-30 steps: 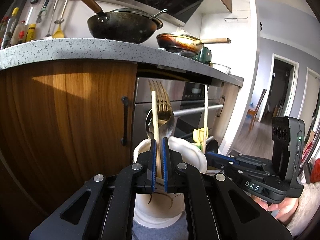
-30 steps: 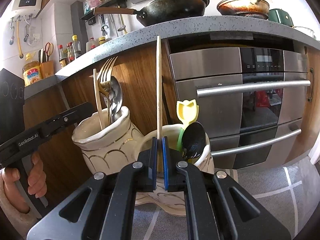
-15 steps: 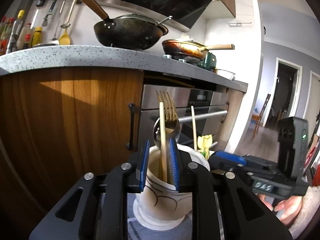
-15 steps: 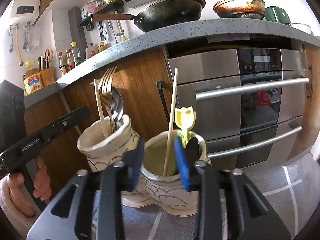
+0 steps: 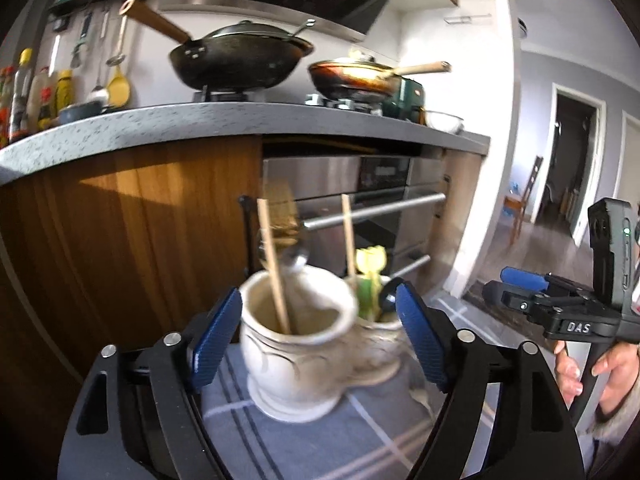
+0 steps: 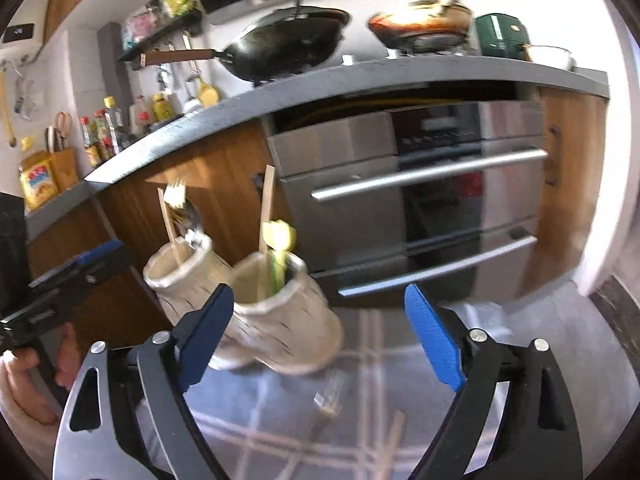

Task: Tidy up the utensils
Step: 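Move both open tools back over the last silver fork and chopstick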

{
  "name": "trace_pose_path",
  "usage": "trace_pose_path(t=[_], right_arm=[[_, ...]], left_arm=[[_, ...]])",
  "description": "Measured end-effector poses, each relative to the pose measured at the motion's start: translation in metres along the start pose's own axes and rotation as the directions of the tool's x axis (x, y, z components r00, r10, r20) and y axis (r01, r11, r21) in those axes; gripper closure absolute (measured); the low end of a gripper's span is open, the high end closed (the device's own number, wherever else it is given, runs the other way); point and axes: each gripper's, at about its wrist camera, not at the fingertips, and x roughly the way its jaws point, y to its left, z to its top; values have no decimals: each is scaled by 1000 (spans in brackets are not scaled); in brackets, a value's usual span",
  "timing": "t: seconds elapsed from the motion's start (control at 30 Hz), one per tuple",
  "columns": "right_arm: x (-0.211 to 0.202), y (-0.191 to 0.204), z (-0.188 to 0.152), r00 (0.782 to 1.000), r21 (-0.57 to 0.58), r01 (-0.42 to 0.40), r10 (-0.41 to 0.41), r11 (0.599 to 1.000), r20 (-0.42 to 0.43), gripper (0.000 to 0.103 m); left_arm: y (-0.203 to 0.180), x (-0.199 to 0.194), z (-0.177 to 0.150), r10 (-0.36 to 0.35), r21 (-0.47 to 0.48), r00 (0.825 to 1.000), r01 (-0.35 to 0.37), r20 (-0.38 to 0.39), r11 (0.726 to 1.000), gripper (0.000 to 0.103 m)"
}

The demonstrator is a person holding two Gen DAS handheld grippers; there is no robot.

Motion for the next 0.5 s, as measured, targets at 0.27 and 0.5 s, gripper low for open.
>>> trace_pose_path(t=[0.27,0.5], right_arm=[[3,-41,-39,986,53,115,-108,992,-130,12],[9,-42,-76,947,-51,145,-154,988,-282,11]], left_arm=[[-39,9,-28,-78,-13,992,78,-100,997,11],[-72,35,-65,-132,26,965,141,-225,990,11]])
